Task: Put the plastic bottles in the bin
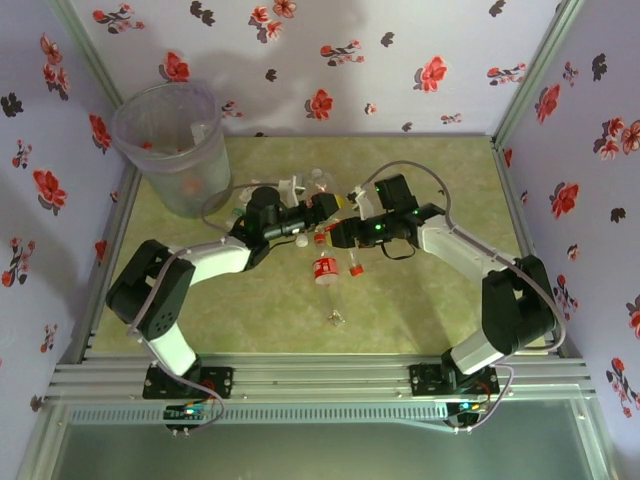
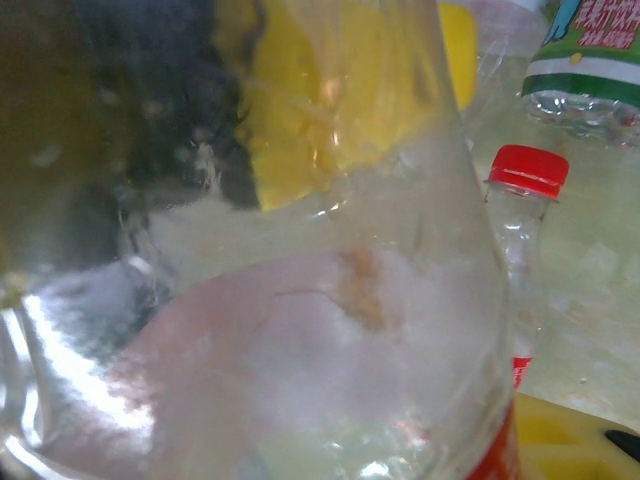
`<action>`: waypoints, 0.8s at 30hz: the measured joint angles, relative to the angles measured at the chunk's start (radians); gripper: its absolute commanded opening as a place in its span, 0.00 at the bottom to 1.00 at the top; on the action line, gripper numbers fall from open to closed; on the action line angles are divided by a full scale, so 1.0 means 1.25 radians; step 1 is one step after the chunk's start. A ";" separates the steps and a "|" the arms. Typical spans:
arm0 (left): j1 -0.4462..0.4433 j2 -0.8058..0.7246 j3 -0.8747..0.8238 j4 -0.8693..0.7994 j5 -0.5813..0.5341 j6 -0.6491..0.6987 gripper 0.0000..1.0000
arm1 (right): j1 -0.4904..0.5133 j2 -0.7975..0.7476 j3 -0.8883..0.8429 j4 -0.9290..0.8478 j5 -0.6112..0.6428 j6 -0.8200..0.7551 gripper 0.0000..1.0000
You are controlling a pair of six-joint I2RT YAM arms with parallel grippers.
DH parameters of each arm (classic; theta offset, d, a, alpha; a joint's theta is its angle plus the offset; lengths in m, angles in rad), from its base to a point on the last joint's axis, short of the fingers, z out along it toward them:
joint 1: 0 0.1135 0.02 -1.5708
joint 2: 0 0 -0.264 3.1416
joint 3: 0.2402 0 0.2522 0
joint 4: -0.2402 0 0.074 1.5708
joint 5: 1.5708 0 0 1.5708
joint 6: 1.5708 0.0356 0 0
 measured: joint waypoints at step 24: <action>0.042 0.011 0.076 -0.111 0.001 0.038 0.49 | -0.078 -0.063 -0.017 -0.039 0.027 -0.006 0.95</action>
